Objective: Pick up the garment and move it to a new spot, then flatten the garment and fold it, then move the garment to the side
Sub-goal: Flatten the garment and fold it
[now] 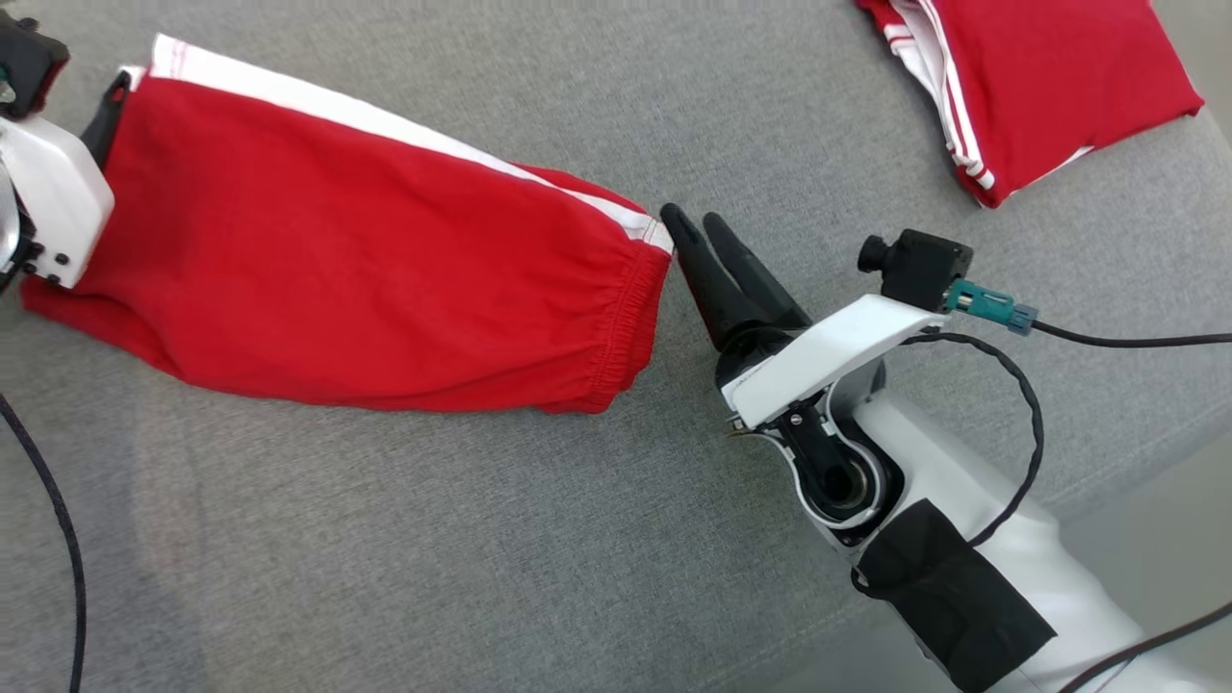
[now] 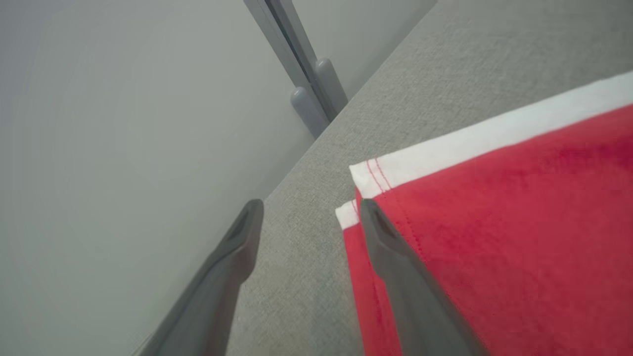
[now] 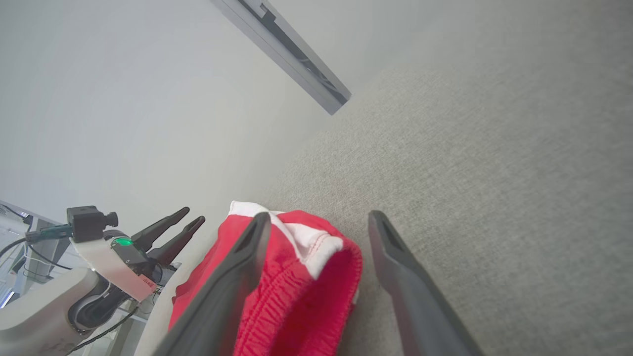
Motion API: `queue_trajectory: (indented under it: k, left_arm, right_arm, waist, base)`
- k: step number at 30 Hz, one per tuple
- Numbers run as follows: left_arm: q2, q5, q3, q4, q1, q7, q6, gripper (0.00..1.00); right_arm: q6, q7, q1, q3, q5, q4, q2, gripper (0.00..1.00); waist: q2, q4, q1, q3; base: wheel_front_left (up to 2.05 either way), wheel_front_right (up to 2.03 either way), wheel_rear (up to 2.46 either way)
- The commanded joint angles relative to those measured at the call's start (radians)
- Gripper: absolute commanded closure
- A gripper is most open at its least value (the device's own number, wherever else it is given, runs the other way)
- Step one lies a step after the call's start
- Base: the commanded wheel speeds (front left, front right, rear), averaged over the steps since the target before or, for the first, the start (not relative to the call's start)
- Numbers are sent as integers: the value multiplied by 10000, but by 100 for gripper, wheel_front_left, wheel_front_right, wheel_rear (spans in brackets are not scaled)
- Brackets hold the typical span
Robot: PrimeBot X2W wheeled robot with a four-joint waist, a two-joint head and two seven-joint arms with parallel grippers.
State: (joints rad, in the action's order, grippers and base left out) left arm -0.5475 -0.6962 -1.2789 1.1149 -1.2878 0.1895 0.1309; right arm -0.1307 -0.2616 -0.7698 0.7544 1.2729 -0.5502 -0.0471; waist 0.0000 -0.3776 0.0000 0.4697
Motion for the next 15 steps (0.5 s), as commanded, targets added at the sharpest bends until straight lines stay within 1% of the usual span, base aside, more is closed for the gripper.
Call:
queue_trajectory:
  k: [1,5,8,10,11,13,15]
  left_arm:
    - [49,-83,2,82,111,141,-5,0]
    - [394,-294,167,155,308,580,-5,0]
    - [693,-372,481,-63,483,743,-146,0]
    - [721,-271,998,-837,519,749,-434,0]
    - [666,-169,1331,-1322,710,752,-653,0]
    - [629,79,1998,-2302,1342,733,-989,0]
    - [652,361,2780,-3263,1881,737,-1294,0]
  right_arm:
    - [-1,-49,127,-132,-198,-89,-76,0]
    - [-1,-47,412,-667,-842,-265,-230,0]
    - [0,-47,779,-1174,-1414,-99,-485,0]
    - [-1,-49,1067,-1637,-1992,182,-700,0]
    - [0,-49,1249,-1923,-2399,326,-833,0]
    - [0,-46,1700,-2601,-3436,605,-1057,0]
    - [0,-30,2199,-3325,-4427,949,-1076,0]
  waist:
    - [0,186,0,-295]
    - [0,533,0,-940]
    - [0,883,0,-1548]
    - [0,1155,0,-1923]
    - [0,1302,0,-2119]
    - [0,1662,0,-2530]
    - [0,2056,0,-2920]
  base:
    - [0,0,0]
    - [0,0,0]
    - [0,0,0]
    - [0,0,0]
    - [0,0,0]
    - [0,0,0]
    - [0,0,0]
